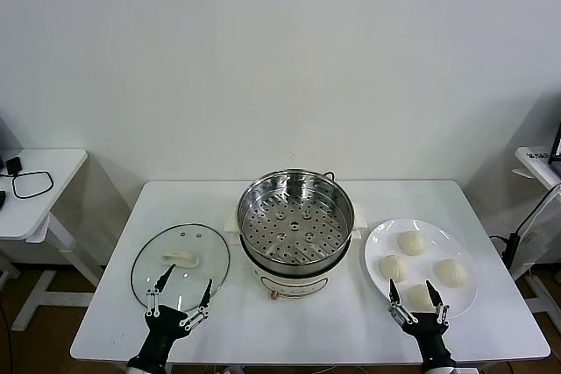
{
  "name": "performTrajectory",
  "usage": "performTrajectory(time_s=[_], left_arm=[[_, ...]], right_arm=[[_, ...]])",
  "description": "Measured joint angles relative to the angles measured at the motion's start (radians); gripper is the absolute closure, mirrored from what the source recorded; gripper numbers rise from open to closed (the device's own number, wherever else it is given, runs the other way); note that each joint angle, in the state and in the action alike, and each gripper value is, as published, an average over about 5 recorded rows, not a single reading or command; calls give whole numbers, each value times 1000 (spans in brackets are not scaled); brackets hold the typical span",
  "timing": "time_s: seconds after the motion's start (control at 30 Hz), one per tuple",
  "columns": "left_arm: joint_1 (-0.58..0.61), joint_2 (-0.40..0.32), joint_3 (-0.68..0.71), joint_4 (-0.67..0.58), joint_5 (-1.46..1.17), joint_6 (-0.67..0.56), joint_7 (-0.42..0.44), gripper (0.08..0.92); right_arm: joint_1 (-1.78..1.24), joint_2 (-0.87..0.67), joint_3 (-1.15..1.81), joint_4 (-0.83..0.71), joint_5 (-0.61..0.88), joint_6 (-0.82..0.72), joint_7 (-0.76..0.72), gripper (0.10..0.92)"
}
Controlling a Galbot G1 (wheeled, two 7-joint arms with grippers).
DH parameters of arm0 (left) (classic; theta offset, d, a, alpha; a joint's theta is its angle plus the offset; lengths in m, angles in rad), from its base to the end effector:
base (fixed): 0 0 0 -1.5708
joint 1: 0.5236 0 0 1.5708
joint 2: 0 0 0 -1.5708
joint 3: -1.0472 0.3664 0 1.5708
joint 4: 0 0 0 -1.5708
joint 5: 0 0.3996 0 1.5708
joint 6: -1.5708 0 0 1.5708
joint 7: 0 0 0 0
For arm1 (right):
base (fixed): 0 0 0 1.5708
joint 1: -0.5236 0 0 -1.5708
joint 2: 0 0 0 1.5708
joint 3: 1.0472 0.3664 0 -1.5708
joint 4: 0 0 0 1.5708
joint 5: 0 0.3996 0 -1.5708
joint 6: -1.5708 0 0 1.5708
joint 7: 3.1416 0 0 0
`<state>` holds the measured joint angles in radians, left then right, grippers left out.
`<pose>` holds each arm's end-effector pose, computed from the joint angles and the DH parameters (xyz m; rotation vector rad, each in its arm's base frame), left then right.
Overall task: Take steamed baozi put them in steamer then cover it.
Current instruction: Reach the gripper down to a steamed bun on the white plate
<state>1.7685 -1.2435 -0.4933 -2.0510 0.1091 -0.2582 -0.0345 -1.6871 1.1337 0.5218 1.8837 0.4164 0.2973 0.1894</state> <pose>0.1501 0.0483 -0.3658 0.3617 3.0514 0.5082 0.1731 -0.1024 -0.4041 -0.0979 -3.0780 -0.0544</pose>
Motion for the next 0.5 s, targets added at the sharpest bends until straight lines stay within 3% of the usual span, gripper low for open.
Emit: performTrajectory(time_s=[0.5], left_arm=[[-2,-5,17,-45,-8,-3,-11,177]], right_arm=[[376,-179,-99,-134,126,-185,74,203]])
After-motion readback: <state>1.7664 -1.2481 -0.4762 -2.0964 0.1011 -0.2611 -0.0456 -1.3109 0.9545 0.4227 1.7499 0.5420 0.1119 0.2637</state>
